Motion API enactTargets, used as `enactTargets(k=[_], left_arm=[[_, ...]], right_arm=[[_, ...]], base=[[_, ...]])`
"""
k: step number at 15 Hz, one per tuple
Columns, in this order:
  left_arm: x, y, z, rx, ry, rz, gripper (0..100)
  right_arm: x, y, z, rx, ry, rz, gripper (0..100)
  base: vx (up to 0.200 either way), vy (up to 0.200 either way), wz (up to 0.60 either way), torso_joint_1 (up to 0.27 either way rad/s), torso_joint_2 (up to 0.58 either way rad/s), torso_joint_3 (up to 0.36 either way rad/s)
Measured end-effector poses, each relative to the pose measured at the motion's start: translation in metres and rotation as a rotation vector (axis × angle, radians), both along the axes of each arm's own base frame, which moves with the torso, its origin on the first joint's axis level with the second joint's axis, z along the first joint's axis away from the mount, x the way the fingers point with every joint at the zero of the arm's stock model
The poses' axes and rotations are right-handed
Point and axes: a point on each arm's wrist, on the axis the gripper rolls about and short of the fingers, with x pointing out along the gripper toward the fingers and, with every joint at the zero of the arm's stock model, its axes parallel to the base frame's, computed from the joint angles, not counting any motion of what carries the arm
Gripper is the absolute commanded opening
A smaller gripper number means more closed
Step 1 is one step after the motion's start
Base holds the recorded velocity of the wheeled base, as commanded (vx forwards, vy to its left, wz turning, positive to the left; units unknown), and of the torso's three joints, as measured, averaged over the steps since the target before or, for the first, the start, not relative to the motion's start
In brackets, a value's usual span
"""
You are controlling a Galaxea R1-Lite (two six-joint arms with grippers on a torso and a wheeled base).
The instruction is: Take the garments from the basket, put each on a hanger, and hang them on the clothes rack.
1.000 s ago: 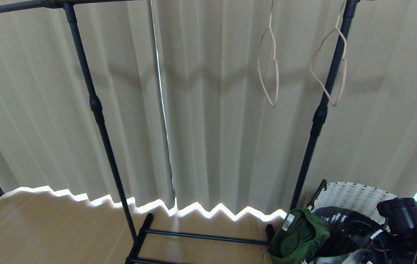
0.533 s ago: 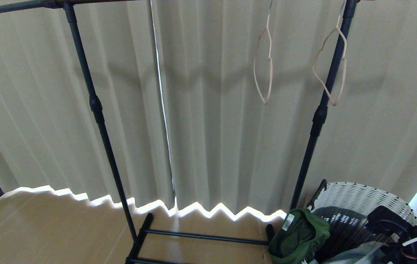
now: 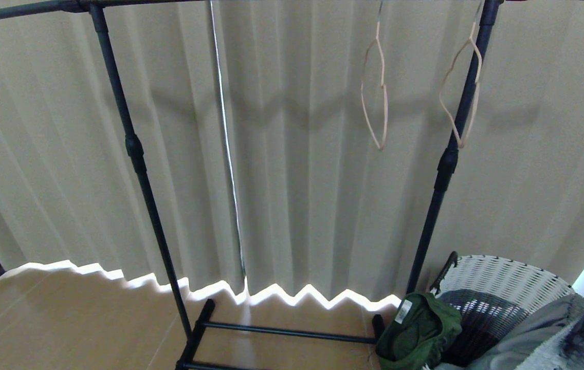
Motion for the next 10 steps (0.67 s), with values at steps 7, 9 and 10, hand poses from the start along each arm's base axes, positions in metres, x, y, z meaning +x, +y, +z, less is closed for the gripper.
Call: enactTargets(k=[7,9,10], left_arm=[[0.0,0.0,0.0001,0.0,-0.001,0.0,100],[0.0,0.0,0.0,0.0,0.0,0.0,100],[0.0,0.0,0.0,0.0,0.0,0.0,100]], right_arm=[[-0.0098,0.0005,0.0071,-0.004,-0.074,0.003,0],[-0.0103,0.0006,0.0071,-0.004,-0.075,0.004,0],[-0.0104,0.0006,0.0072,-0.006,-0.077,0.003,0]], base=[[-0.2,0.0,0.0,0.004,0.0,0.005],[-0.2,0.0,0.0,0.002,0.0,-0.005],[-0.2,0.0,0.0,0.002,0.0,0.002]])
